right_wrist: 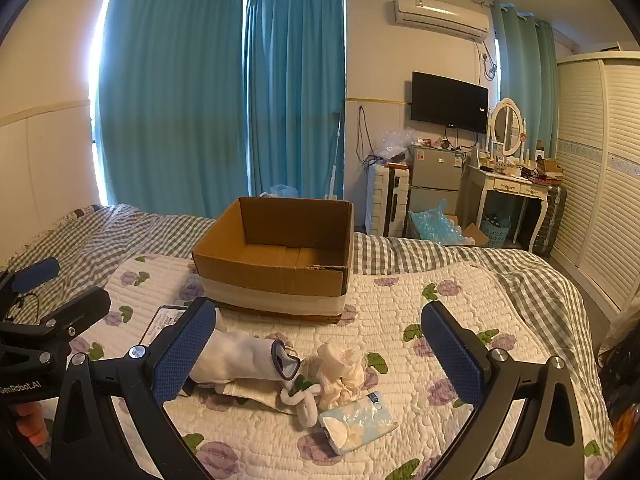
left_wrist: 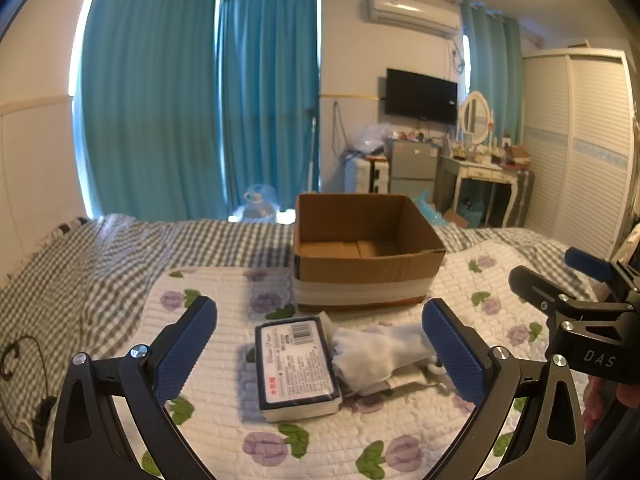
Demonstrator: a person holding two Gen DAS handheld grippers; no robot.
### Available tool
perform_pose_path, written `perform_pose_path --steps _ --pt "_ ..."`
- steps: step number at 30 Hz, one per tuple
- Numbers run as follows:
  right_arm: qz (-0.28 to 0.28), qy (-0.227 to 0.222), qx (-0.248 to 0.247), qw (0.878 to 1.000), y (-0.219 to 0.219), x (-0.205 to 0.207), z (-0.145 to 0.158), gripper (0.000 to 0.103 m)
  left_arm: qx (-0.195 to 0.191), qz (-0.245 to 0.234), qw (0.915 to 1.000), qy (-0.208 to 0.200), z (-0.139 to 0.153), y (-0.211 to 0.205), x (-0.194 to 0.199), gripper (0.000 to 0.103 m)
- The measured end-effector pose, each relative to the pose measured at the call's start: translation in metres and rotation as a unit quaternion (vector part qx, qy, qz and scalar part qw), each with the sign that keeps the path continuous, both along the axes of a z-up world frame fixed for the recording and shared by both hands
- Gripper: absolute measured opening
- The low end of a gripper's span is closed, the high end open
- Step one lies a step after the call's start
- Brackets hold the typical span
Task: Organize soft objects
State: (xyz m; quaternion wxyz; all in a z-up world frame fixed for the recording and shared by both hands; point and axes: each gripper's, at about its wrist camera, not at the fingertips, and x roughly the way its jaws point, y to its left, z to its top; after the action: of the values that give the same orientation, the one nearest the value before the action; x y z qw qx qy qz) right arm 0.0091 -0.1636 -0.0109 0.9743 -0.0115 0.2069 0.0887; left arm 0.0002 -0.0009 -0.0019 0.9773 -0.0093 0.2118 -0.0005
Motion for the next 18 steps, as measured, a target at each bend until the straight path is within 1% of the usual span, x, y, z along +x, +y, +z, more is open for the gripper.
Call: perform_pose_path --steps 18 --pt "0.0 0.007 -0.001 1.0 0.0006 0.0022 -0.0023 0.103 0.0 -0.001 1.0 0.001 -0.0005 0.0006 0.0 0.103"
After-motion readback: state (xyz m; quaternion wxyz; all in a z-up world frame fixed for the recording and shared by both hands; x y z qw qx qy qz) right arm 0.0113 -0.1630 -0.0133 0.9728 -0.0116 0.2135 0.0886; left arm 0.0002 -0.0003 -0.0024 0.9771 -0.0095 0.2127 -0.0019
